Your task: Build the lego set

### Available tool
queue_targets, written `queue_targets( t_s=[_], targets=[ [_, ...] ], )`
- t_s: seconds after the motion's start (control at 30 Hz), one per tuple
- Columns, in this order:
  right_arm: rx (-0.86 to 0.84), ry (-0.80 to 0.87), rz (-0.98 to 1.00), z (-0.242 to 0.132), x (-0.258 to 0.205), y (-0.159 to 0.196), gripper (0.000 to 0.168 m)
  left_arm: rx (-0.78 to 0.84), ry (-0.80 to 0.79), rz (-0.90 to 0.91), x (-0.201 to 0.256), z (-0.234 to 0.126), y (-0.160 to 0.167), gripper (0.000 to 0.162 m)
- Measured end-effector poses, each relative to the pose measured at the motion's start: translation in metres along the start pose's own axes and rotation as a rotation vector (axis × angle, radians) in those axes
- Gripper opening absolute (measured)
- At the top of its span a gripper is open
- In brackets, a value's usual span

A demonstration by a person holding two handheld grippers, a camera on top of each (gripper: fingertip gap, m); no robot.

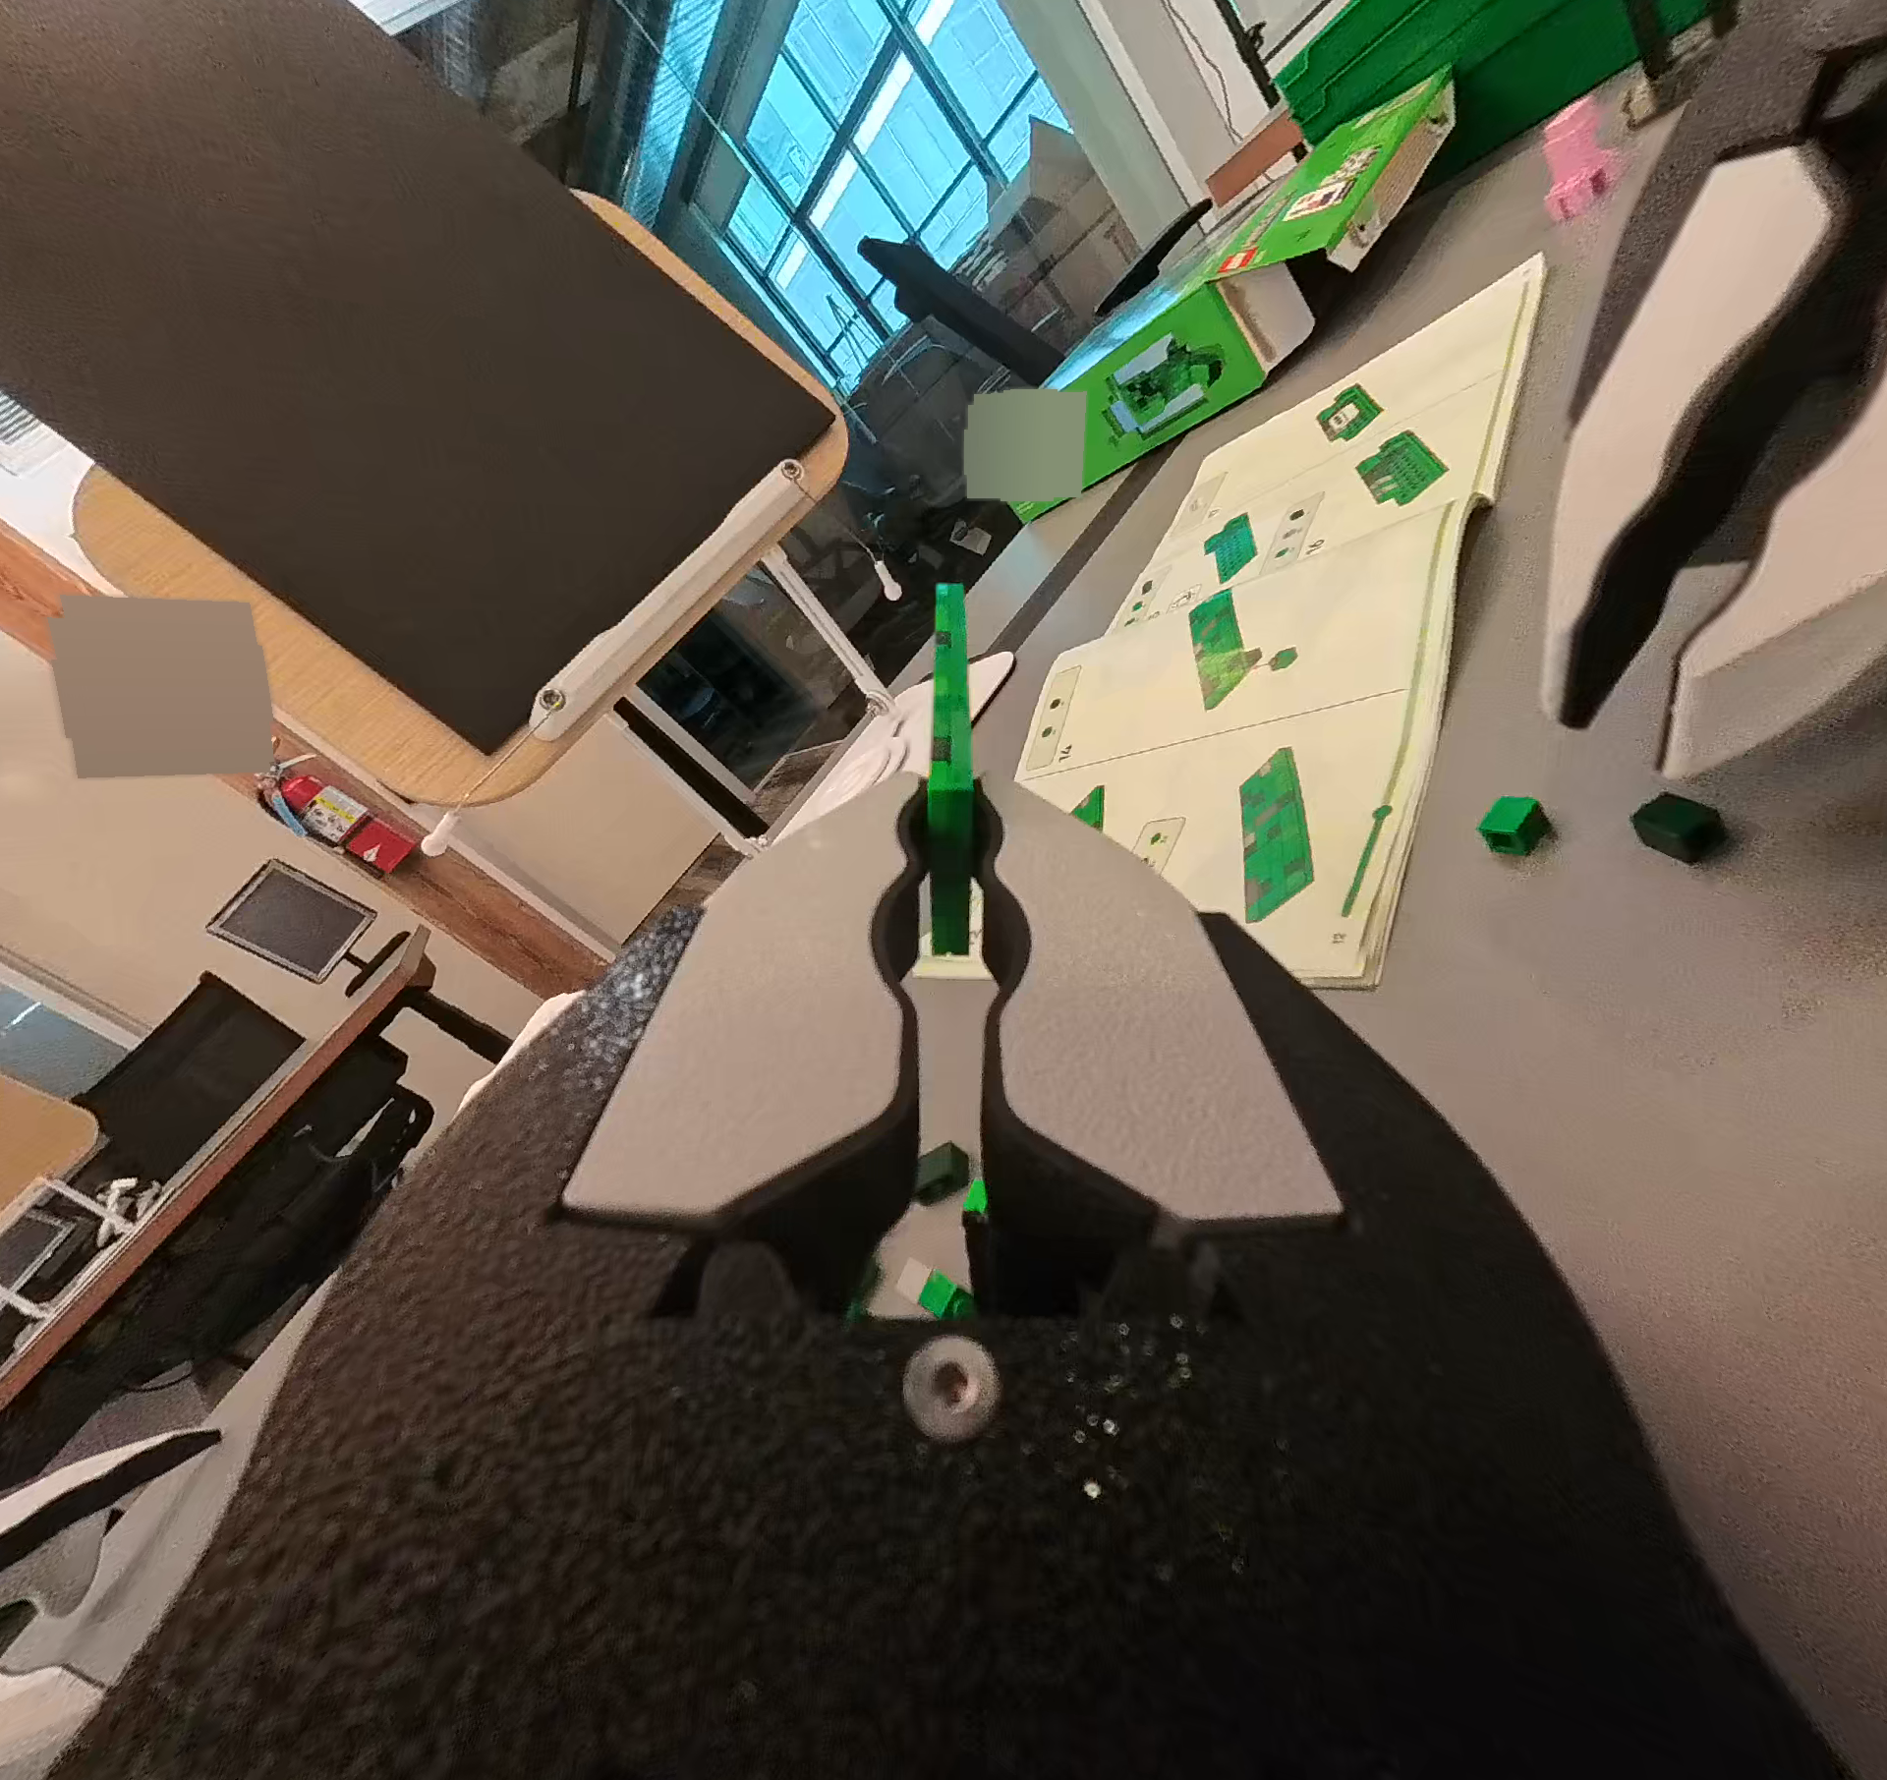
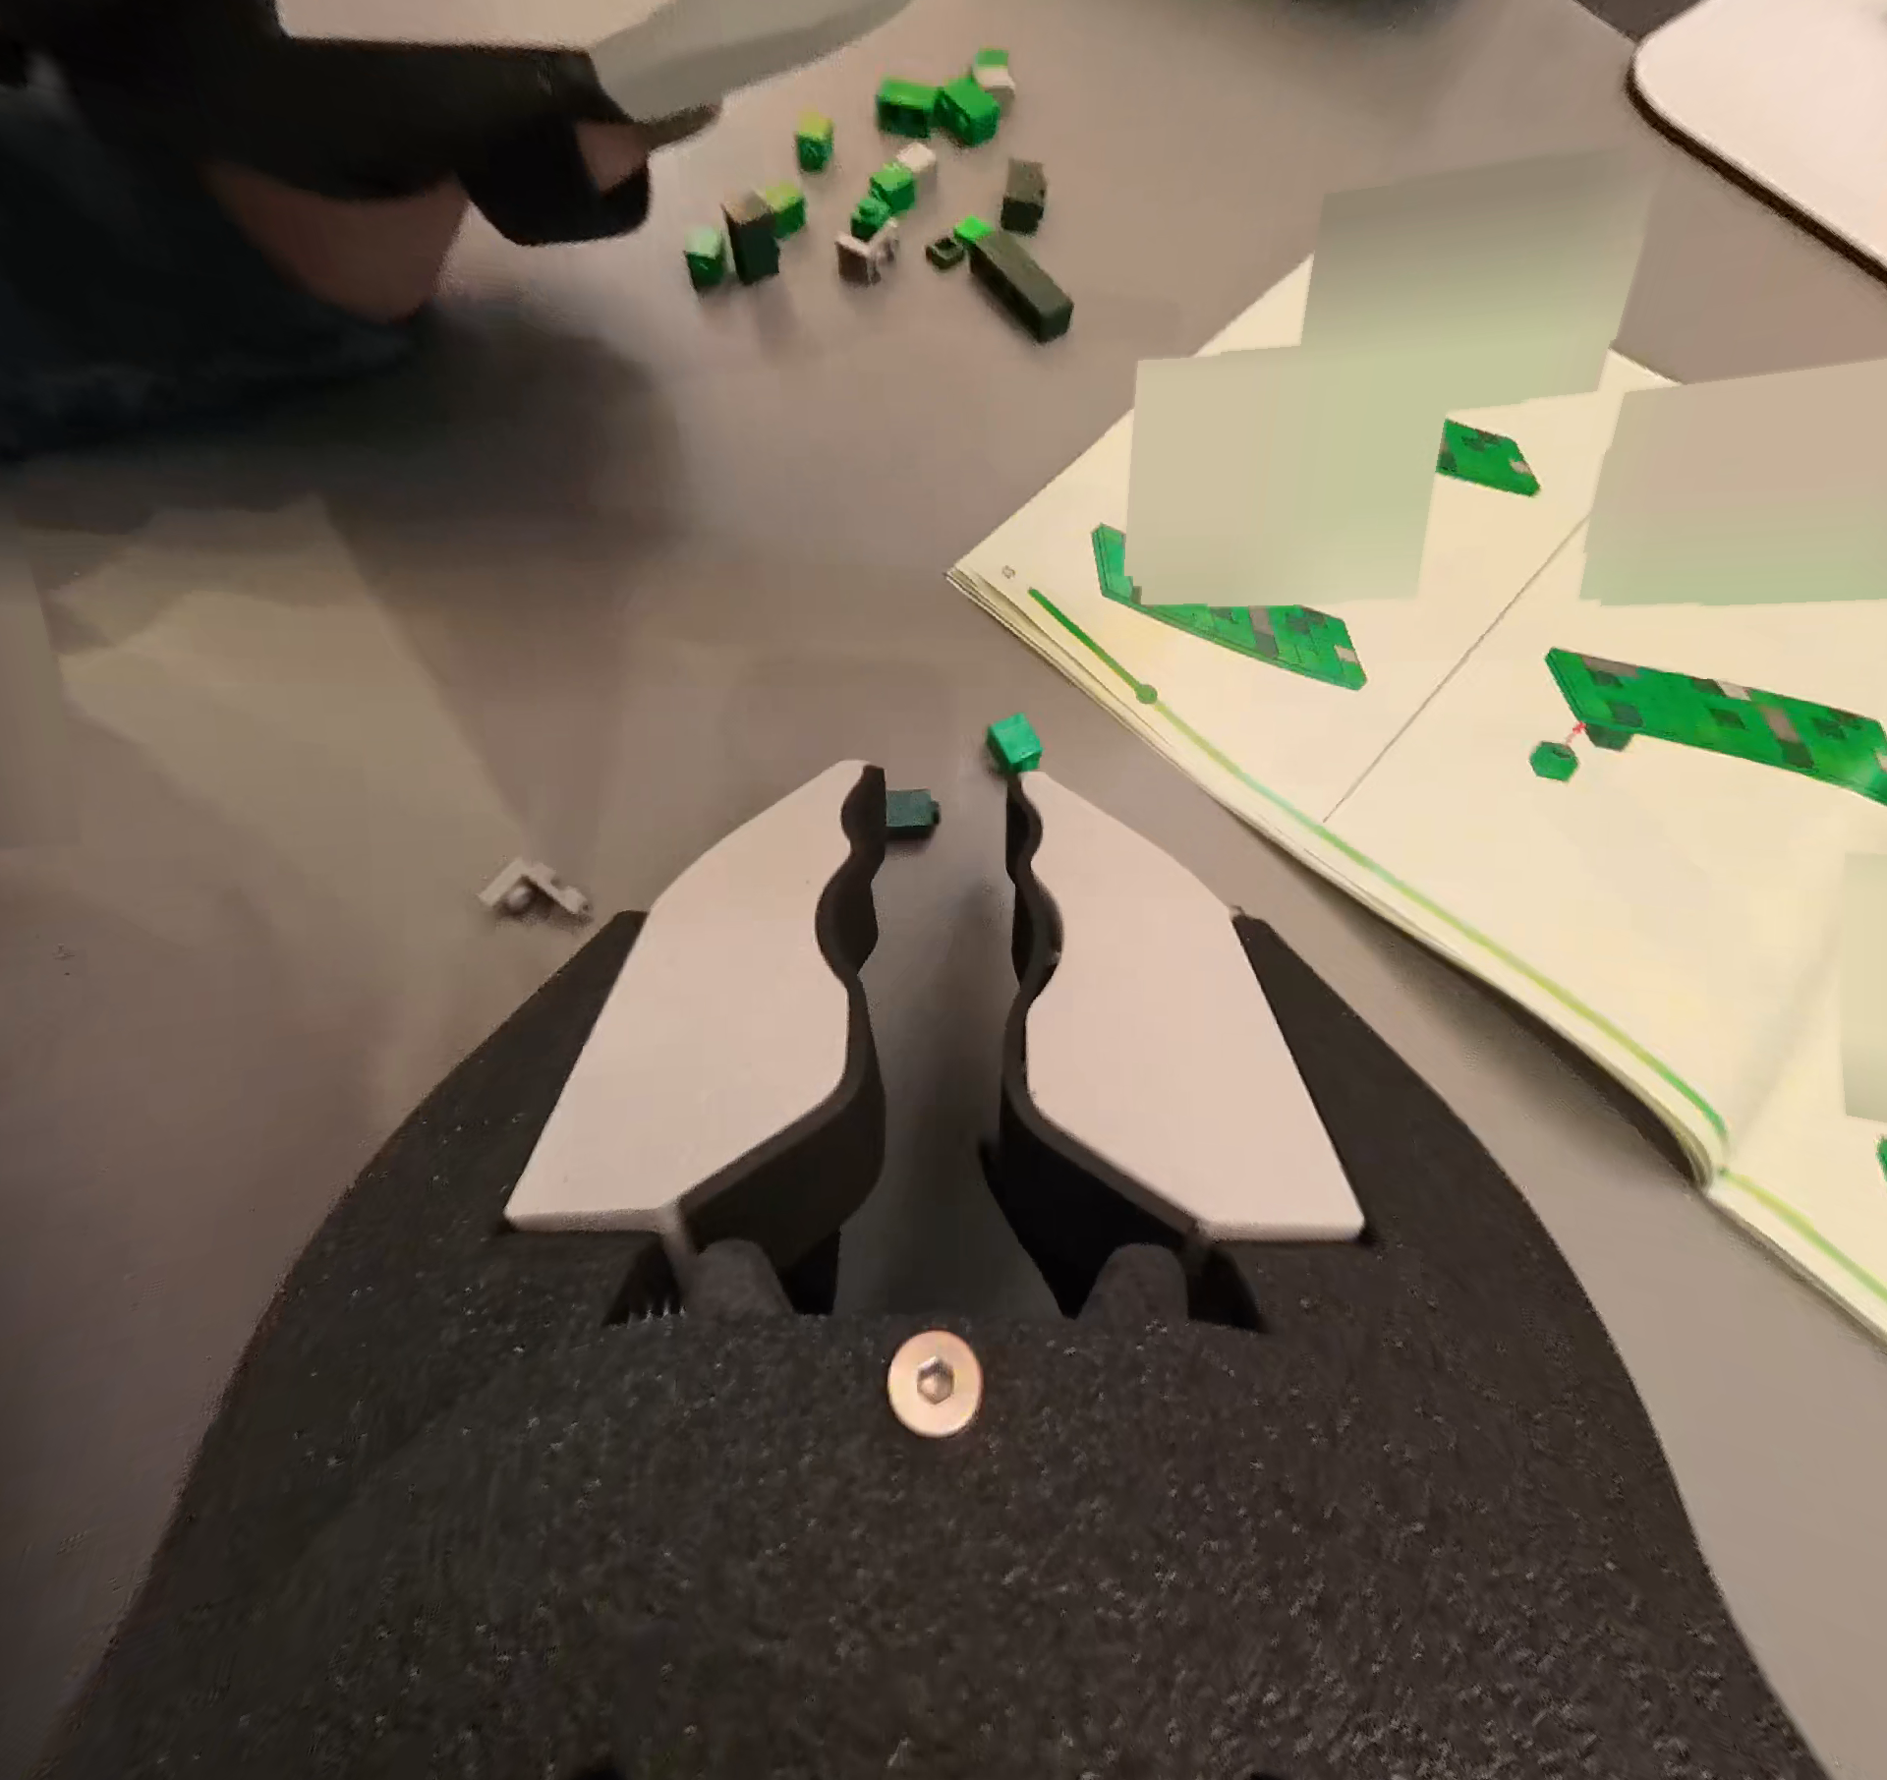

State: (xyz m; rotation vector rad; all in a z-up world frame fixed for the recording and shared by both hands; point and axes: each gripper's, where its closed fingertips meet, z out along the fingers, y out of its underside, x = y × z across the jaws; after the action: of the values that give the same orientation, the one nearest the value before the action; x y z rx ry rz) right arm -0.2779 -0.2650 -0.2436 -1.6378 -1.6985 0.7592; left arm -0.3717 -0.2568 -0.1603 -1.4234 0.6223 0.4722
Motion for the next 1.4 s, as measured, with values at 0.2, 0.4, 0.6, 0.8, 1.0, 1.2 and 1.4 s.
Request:
queue_targets(
  t_s=[0.2,0.4,0.6,0.8,1.0,1.2,1.4],
  targets=[
    [-0.075,0.125,-0.033,0.01,0.0,0.008,0.016,0.017,0.017,0.077,0.008,0.0,-0.007,0.006],
    [-0.088,0.06,-0.147,0.008,-0.005,0.012,0.0,0.034,0.031,0.075,0.011,-0.001,-0.01,0.006],
    [-0.072,-0.04,-0.334,0.002,-0.004,0.017,0.0,0.035,0.031,0.038,0.009,-0.001,-0.008,0.006],
    [-0.028,-0.134,-0.391,-0.001,-0.001,0.017,0.0,0.035,0.027,0.015,0.007,-0.001,-0.007,0.006],
    [-0.016,0.083,-0.237,-0.014,0.027,0.007,0.0,0.018,0.019,0.064,0.009,0.0,-0.007,0.006],
    [-0.041,0.22,-0.075,-0.024,0.02,0.013,0.007,0.017,0.028,0.074,0.012,0.001,-0.007,0.006],
    [-0.095,0.193,-0.074,-0.021,0.003,0.021,0.007,0.018,0.045,0.069,0.014,0.002,-0.007,0.006]
  ],
)
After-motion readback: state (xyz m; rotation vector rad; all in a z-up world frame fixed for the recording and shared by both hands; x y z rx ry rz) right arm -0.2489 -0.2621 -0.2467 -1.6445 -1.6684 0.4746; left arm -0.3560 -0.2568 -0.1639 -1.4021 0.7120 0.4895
